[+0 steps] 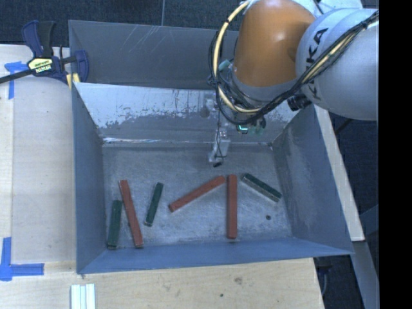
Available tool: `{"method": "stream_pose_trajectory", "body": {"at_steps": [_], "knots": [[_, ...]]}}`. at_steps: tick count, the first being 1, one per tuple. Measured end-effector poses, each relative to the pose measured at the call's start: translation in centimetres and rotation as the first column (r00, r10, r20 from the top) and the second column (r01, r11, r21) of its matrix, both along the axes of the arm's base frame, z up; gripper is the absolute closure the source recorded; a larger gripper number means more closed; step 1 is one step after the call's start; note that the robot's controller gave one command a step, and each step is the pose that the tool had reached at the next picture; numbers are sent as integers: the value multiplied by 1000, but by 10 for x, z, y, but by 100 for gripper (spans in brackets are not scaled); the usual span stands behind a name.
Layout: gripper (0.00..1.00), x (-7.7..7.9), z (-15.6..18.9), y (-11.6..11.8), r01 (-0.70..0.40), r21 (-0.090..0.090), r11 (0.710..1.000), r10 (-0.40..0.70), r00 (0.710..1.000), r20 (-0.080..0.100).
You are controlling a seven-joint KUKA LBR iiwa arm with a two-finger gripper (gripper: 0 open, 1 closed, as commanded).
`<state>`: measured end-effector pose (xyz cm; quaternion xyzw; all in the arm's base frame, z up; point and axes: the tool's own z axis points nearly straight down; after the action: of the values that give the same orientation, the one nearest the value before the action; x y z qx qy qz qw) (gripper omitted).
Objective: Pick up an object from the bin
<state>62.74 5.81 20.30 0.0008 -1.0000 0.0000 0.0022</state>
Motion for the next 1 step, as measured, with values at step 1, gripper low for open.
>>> {"method": "stream_pose_trajectory", "body": {"at_steps": [1], "knots": [[0,-80,-117,-38,-145,0,989,145,989,-3]]}}
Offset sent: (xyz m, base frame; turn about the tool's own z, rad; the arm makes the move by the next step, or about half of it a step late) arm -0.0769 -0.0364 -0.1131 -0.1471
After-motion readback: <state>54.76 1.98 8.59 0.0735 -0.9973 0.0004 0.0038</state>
